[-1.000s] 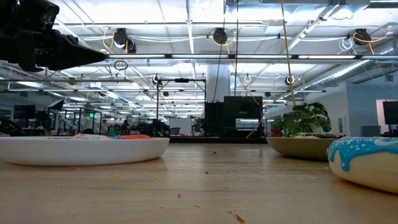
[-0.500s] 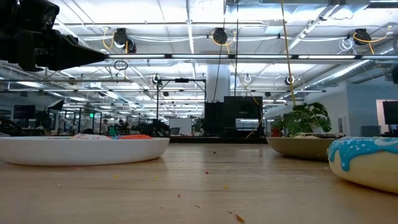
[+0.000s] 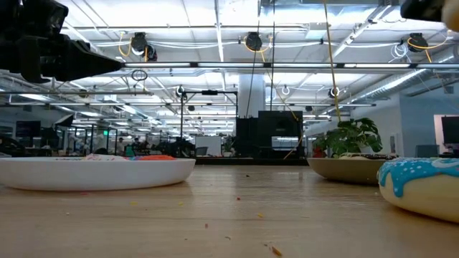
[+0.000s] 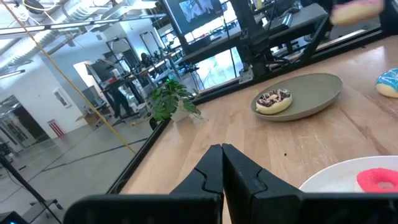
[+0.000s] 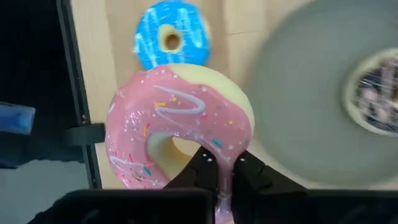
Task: Pick & Place donuts
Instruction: Put the large pink donut on the gray plate
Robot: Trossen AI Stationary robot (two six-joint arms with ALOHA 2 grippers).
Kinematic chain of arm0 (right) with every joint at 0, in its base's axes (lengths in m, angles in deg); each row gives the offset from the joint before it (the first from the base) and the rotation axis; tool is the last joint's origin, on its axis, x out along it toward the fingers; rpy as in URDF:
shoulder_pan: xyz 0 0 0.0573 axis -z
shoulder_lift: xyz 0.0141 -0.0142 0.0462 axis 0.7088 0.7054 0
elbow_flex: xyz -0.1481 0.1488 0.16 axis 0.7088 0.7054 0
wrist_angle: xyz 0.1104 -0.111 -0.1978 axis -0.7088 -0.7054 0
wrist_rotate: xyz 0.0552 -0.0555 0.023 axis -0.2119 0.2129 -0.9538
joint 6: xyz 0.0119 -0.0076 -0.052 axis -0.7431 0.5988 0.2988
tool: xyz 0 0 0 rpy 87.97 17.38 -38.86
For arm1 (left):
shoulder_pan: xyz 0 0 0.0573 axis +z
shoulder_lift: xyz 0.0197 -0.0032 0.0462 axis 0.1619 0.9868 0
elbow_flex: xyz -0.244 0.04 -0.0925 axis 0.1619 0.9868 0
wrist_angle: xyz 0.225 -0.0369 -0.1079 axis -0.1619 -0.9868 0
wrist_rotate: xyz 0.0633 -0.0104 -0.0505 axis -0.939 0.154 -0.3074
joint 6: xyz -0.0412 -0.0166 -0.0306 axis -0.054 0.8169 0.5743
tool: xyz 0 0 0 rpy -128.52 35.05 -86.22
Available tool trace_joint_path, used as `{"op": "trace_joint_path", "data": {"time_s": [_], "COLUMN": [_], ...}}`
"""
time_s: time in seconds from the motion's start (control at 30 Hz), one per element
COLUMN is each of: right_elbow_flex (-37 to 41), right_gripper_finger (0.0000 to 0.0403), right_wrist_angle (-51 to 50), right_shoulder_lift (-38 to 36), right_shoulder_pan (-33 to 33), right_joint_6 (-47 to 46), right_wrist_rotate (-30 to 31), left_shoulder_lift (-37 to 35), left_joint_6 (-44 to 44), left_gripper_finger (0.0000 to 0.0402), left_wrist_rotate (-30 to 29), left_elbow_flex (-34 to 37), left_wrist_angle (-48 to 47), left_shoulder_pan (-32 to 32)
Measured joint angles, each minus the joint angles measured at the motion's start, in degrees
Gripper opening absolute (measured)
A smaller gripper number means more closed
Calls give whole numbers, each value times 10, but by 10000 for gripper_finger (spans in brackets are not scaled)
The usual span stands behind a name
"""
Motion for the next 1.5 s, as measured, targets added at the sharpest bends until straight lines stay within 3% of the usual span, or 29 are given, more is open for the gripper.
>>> {"op": "trace_joint_path", "data": {"time_s": [0.2, 0.63, 0.87, 1.3, 1.5], "right_elbow_flex": [0, 0, 3, 173, 210], "right_gripper_finger": [11, 10, 10, 6, 6], "right_wrist_angle": [-77, -83, -106, -2, 30], "right_shoulder_lift": [-40, -36, -37, -36, -36], "right_shoulder_pan": [39, 80, 86, 183, 224], "right_joint_6": [-2, 28, 29, 58, 83], "right_wrist_rotate": [26, 34, 116, -16, -61], "left_shoulder_lift": [0, 0, 0, 0, 0], "left_joint_6": [-3, -3, 0, -3, -4], "left_gripper_finger": [6, 6, 6, 6, 6], "left_wrist_rotate": [0, 0, 0, 0, 0], "left_elbow_flex": [0, 0, 0, 0, 0], "left_wrist_angle": [0, -4, -6, -11, -11], "left_shoulder_pan": [0, 0, 0, 0, 0]}}
